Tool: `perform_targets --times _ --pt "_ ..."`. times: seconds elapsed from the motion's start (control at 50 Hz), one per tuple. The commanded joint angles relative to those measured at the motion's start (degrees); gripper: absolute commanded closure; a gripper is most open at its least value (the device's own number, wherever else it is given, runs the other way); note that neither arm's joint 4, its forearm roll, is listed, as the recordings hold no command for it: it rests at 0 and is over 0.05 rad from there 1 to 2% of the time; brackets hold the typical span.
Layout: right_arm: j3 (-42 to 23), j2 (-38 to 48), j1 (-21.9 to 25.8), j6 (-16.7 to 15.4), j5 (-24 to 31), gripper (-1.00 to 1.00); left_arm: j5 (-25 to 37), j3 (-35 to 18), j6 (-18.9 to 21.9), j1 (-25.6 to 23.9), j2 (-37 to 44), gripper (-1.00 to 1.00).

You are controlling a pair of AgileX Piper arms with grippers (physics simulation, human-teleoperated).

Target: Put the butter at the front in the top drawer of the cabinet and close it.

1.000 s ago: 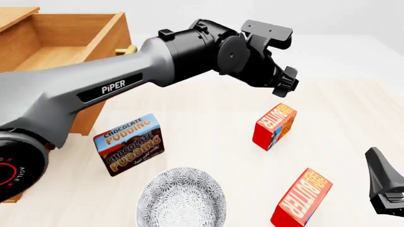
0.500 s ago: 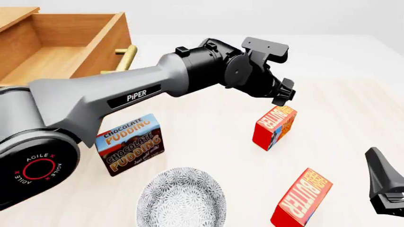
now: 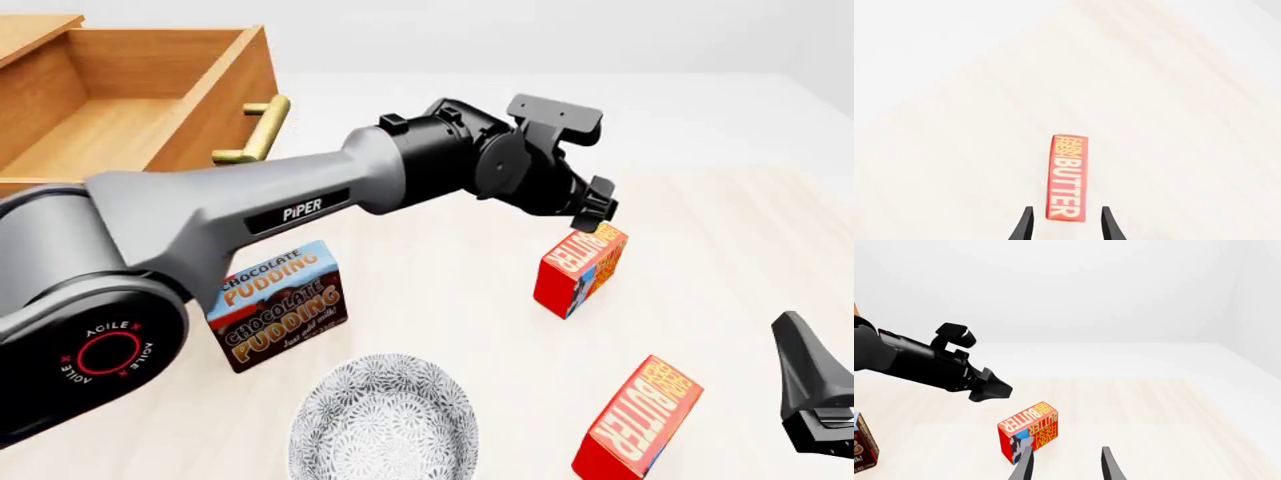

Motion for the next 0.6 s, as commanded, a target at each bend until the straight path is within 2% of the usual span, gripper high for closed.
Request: perform_targets --times 0.02,0.6 --pt "0.02 -0.07 0.01 -0.02 0.04 -1.0 -0.76 0.49 -0.74 0.27 0.45 -1.0" --pt "0.02 -0.09 0.0 -0.02 0.04 -1.0 -1.37 -1.78 -1.42 0.97 4.31 -1.0"
